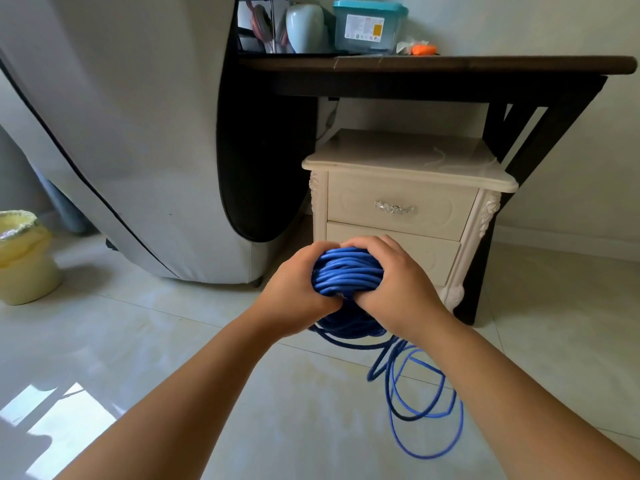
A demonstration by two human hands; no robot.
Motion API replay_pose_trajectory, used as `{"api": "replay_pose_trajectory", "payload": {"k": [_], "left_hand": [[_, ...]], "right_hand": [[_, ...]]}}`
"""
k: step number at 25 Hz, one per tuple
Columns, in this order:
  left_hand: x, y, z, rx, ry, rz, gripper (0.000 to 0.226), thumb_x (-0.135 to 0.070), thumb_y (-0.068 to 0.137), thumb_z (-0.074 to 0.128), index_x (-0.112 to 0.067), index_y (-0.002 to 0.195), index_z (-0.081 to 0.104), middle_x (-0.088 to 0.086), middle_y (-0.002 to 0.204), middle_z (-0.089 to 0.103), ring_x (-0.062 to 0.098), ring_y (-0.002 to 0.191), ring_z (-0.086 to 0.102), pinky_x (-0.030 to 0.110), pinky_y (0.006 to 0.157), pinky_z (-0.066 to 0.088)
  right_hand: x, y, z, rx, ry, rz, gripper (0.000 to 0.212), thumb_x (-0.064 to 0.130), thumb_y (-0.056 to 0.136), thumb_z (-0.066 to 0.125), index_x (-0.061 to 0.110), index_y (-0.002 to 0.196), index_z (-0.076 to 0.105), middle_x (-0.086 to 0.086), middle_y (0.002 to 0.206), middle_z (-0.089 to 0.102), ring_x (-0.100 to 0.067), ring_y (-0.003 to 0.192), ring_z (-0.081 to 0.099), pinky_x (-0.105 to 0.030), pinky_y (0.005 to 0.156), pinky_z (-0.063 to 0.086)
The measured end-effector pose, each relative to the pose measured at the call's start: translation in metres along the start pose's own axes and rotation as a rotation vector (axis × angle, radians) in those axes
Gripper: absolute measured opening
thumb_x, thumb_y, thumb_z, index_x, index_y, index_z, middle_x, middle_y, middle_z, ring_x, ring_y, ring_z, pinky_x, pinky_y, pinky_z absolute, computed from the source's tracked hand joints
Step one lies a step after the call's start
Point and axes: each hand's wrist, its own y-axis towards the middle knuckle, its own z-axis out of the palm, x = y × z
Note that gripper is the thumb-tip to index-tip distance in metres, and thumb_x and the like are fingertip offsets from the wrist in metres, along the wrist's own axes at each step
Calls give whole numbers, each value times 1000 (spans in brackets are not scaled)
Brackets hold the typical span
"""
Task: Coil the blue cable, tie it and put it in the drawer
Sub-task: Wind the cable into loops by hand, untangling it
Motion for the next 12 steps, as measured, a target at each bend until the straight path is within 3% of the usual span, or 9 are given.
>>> {"api": "replay_pose_trajectory", "payload": {"k": [2, 4, 9, 12], "left_hand": [[-3, -1, 3, -96, -12, -22, 42, -1, 75, 73, -21, 109, 60, -5, 93, 67, 10, 81, 65, 21, 69, 56], [-6, 1, 3, -179, -87, -54, 33, 2, 74, 71, -17, 99, 62, -2, 84, 68, 10, 74, 66, 18, 63, 53], [-9, 5, 0, -241, -312, -165, 34, 8, 73, 67, -14, 99, 63, 9, 86, 68, 22, 76, 66, 31, 66, 55], [-5, 9, -5, -297, -514, -257, 36, 8, 70, 64, -11, 101, 64, 14, 86, 64, 26, 75, 61, 39, 68, 51]], "right_hand": [[2, -1, -2, 7, 92, 30, 68, 7, 73, 71, 42, 127, 49, 17, 115, 54, -8, 102, 57, -30, 83, 53], [4, 1, -7, 23, 250, 85, 78, 8, 74, 76, 42, 135, 43, 17, 114, 55, -7, 100, 60, -24, 82, 54], [-3, 2, -9, 89, 415, 173, 75, 14, 76, 80, 41, 135, 44, 15, 122, 58, -1, 104, 62, -17, 80, 52], [-9, 1, -6, 115, 643, 267, 63, 11, 77, 80, 42, 124, 51, 15, 104, 69, -6, 98, 68, -25, 81, 53]]}}
